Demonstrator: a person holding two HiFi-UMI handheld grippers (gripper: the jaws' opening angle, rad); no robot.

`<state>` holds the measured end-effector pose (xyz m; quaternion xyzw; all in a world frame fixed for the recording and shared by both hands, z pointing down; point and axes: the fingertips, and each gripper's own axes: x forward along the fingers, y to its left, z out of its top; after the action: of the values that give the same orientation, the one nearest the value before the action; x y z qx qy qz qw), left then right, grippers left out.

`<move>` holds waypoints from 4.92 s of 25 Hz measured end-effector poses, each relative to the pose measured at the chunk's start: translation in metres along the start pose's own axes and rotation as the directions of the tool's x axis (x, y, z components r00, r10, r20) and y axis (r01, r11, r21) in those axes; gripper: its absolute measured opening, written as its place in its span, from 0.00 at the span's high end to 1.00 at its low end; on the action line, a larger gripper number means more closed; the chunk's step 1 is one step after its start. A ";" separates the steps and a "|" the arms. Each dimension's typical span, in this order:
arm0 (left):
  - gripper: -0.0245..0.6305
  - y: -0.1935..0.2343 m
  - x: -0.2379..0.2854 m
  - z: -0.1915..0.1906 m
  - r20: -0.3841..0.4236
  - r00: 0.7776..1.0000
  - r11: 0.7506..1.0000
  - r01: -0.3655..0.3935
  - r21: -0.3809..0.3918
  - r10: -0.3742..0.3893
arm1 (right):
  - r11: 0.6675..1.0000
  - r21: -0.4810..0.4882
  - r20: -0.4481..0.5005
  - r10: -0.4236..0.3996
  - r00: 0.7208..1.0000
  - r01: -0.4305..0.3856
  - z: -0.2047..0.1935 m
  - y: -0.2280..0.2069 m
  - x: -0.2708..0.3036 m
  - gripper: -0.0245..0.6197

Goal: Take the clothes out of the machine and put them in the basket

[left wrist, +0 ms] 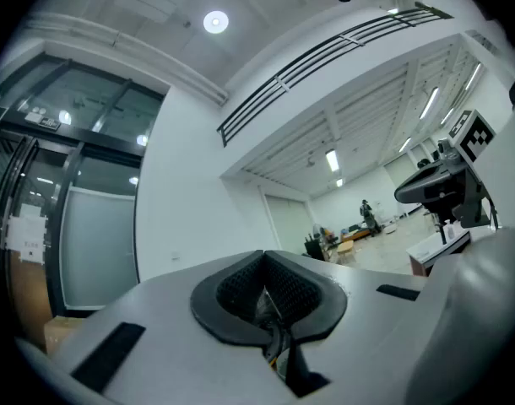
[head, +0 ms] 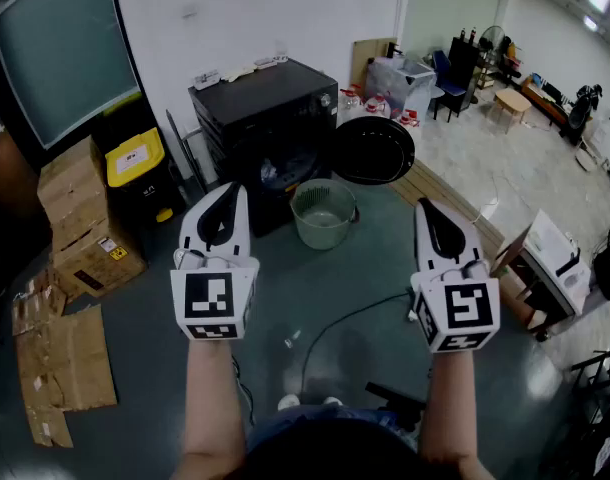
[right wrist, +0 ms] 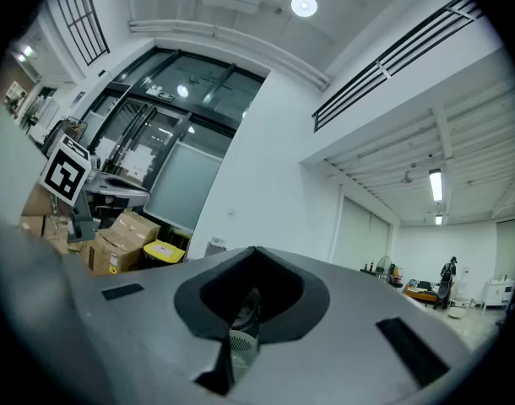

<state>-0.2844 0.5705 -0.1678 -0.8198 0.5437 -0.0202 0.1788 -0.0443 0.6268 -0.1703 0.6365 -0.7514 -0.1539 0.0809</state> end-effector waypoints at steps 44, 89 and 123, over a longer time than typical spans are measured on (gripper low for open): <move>0.10 0.078 0.172 -0.123 -0.179 0.984 0.994 0.008 -0.106 -0.027 | 0.993 0.094 -0.132 0.083 0.988 -0.071 -0.069 0.010 0.243 0.09; 0.11 0.057 0.617 -0.230 -0.170 0.932 0.939 0.287 -0.189 -0.320 | 0.953 0.127 -0.327 -0.222 0.919 0.275 -0.207 -0.174 0.522 0.11; 0.10 -0.064 0.691 -0.352 -0.249 0.701 0.734 0.566 -0.376 -0.668 | 0.809 0.279 -0.580 -0.288 0.762 0.518 -0.347 -0.170 0.541 0.11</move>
<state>-0.0259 -0.1236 0.0700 -0.9522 0.2547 -0.1584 -0.0576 0.1287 0.0271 0.0587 0.8055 -0.5575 0.1735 0.1014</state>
